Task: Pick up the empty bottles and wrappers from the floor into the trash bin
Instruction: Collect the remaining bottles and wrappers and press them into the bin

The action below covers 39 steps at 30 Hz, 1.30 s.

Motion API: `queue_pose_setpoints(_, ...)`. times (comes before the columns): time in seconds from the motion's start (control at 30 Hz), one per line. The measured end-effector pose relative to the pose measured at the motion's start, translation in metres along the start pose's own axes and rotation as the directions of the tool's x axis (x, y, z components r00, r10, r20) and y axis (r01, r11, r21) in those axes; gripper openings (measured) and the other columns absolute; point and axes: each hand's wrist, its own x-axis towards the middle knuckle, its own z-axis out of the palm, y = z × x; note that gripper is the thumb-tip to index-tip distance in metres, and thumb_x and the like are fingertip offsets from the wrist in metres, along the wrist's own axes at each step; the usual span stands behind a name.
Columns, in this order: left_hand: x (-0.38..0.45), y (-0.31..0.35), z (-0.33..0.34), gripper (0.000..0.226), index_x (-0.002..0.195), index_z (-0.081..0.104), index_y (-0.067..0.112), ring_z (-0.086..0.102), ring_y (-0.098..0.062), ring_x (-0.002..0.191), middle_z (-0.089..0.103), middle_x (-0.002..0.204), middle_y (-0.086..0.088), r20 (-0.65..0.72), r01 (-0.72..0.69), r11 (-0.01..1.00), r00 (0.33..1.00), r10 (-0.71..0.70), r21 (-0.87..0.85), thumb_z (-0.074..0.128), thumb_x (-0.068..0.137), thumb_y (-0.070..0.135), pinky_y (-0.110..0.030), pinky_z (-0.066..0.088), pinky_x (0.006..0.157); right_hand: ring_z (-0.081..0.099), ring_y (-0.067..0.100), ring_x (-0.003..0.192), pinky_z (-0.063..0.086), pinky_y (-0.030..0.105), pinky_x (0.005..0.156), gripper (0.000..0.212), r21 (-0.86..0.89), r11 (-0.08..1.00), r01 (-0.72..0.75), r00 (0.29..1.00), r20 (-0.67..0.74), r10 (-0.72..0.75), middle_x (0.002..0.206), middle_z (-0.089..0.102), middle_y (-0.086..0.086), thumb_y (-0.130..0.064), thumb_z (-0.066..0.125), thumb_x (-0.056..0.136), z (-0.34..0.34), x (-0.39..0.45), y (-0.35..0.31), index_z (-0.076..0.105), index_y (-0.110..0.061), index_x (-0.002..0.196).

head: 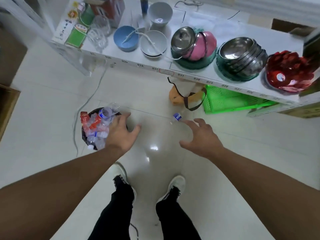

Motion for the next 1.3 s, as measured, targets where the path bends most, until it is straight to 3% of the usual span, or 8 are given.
queue_pose_setpoints(0.13, -0.002, 0.020, 0.037, 0.068, 0.152, 0.044, 0.038, 0.039, -0.024, 0.146, 0.041, 0.155, 0.002, 0.063, 0.007, 1.000, 0.998, -0.007, -0.005, 0.061, 0.092, 0.064, -0.042, 0.033, 0.122, 0.036, 0.030, 0.145, 0.048, 0.055, 0.109, 0.094, -0.047, 0.997, -0.054, 0.998, 0.010, 0.055, 0.165, 0.027, -0.003, -0.060, 0.076, 0.076, -0.004, 0.008, 0.035, 0.034, -0.045, 0.159)
queue_pose_setpoints(0.27, 0.007, 0.024, 0.064, 0.066, 0.152, 0.046, 0.037, 0.039, -0.020, 0.145, 0.041, 0.154, 0.004, 0.095, 0.016, 0.999, 0.995, -0.013, -0.037, 0.063, 0.092, 0.061, -0.035, 0.032, 0.115, 0.037, 0.032, 0.145, 0.047, 0.054, 0.110, 0.092, -0.042, 0.991, -0.124, 0.991, 0.048, 0.126, 0.165, 0.026, -0.002, -0.056, 0.077, 0.079, 0.013, 0.018, 0.049, 0.034, -0.044, 0.159)
queue_pose_setpoints(0.43, 0.031, 0.020, 0.073, 0.067, 0.153, 0.049, 0.031, 0.040, -0.022, 0.147, 0.044, 0.156, -0.001, 0.147, 0.027, 0.998, 0.989, -0.018, -0.058, 0.065, 0.093, 0.057, -0.041, 0.034, 0.122, 0.044, 0.033, 0.140, 0.049, 0.048, 0.108, 0.083, -0.024, 0.988, -0.150, 0.985, 0.085, 0.151, 0.164, 0.033, 0.002, -0.037, 0.076, 0.086, 0.035, 0.030, 0.044, 0.039, -0.040, 0.160)
queue_pose_setpoints(0.67, 0.084, -0.013, 0.094, 0.065, 0.152, 0.049, 0.031, 0.040, -0.021, 0.145, 0.045, 0.153, -0.003, 0.179, 0.046, 0.997, 0.983, -0.035, -0.062, 0.066, 0.093, 0.053, -0.031, 0.029, 0.115, 0.056, 0.040, 0.129, 0.051, 0.046, 0.103, 0.079, -0.026, 0.980, -0.198, 0.972, 0.124, 0.200, 0.154, 0.044, 0.009, -0.026, 0.077, 0.085, 0.065, 0.101, 0.044, 0.045, -0.033, 0.158)
queue_pose_setpoints(0.8, 0.106, -0.036, 0.136, 0.062, 0.151, 0.050, 0.030, 0.046, -0.026, 0.141, 0.049, 0.150, -0.005, 0.164, 0.070, 0.996, 0.985, -0.060, -0.052, 0.062, 0.093, 0.051, -0.043, 0.035, 0.117, 0.056, 0.034, 0.131, 0.052, 0.044, 0.104, 0.080, -0.072, 0.989, -0.128, 0.978, 0.156, 0.138, 0.150, 0.049, 0.007, -0.023, 0.075, 0.083, 0.095, 0.160, 0.052, 0.046, -0.031, 0.157)
queue_pose_setpoints(1.0, 0.156, -0.093, 0.246, 0.067, 0.153, 0.043, 0.036, 0.040, -0.022, 0.144, 0.044, 0.156, 0.000, 0.180, 0.116, 0.993, 0.978, -0.110, -0.020, 0.049, 0.090, 0.059, -0.042, 0.036, 0.115, 0.053, 0.039, 0.127, 0.051, 0.047, 0.104, 0.080, -0.222, 0.975, 0.026, 0.984, 0.178, 0.014, 0.147, 0.047, 0.010, -0.018, 0.072, 0.083, 0.167, 0.287, 0.096, 0.042, -0.027, 0.156)
queue_pose_setpoints(1.17, 0.239, -0.138, 0.322, 0.062, 0.154, 0.044, 0.027, 0.044, -0.031, 0.141, 0.045, 0.155, -0.006, 0.130, 0.029, 0.993, 0.991, -0.044, 0.113, 0.057, 0.097, 0.047, -0.048, 0.042, 0.111, 0.038, 0.034, 0.143, 0.049, 0.049, 0.105, 0.079, -0.539, 0.813, 0.220, 0.975, 0.126, -0.180, 0.164, 0.031, 0.005, -0.017, 0.073, 0.089, 0.227, 0.389, 0.145, 0.036, -0.027, 0.159)
queue_pose_setpoints(1.3, 0.287, -0.163, 0.359, 0.061, 0.153, 0.044, 0.027, 0.045, -0.030, 0.138, 0.046, 0.154, -0.004, 0.084, 0.036, 0.984, 0.995, -0.051, 0.172, 0.055, 0.096, 0.045, -0.048, 0.046, 0.106, 0.033, 0.034, 0.148, 0.035, 0.055, 0.118, 0.077, -0.724, 0.631, 0.280, 0.950, 0.115, -0.290, 0.157, 0.042, 0.007, -0.022, 0.078, 0.088, 0.260, 0.446, 0.173, 0.039, -0.029, 0.154)
